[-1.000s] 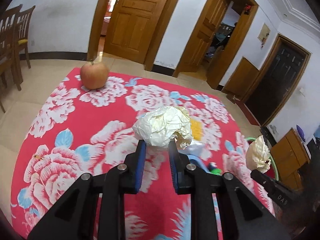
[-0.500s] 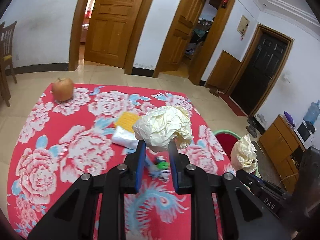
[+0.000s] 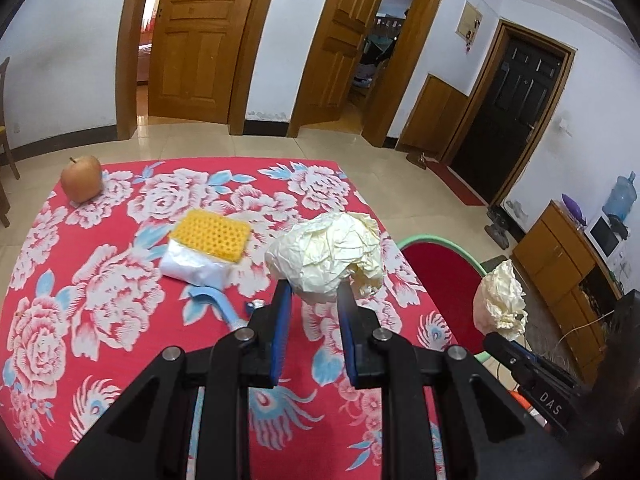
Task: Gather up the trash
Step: 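Carry both crumpled papers over the red bin with both grippers, then open both grippers to drop the crumpled papers into the red bin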
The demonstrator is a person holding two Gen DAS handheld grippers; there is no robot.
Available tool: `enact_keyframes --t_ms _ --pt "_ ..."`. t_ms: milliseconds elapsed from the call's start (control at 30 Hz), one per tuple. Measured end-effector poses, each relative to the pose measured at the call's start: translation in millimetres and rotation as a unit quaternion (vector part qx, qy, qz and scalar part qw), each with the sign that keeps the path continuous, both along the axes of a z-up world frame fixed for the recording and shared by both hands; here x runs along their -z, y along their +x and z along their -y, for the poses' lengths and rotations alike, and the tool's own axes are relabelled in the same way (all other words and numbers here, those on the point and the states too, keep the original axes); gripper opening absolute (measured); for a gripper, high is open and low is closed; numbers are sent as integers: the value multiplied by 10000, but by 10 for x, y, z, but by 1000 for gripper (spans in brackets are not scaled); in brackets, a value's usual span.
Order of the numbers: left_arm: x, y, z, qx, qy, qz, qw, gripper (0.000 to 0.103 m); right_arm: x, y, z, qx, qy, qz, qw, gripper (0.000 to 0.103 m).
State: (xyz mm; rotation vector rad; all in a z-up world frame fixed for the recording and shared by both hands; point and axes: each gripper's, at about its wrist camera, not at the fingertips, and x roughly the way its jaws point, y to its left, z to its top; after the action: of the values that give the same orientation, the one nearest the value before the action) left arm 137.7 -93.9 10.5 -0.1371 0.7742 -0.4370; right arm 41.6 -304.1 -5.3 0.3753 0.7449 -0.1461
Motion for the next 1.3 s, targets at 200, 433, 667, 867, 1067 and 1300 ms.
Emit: enact_keyframes --t_ms 200,433,667,867,1067,1300 --pt "9 39 310 218 126 22 9997 22 119 5 301 336 63 -111 9994 17" --pt "51 70 690 537 282 -19 9982 22 303 8 633 700 230 -247 9970 22" --pt "93 86 946 722 422 -8 9965 22 405 -5 806 865 447 -244 9950 32" --pt "155 80 1151 878 551 -42 9946 22 378 -98 908 1023 631 -125 9927 37" --pt "219 64 1375 1108 526 -19 9924 22 317 -223 981 1204 693 -31 9903 52" --pt "358 119 1647 1326 593 -117 9893 22 288 -338 1066 1367 709 28 9881 55"
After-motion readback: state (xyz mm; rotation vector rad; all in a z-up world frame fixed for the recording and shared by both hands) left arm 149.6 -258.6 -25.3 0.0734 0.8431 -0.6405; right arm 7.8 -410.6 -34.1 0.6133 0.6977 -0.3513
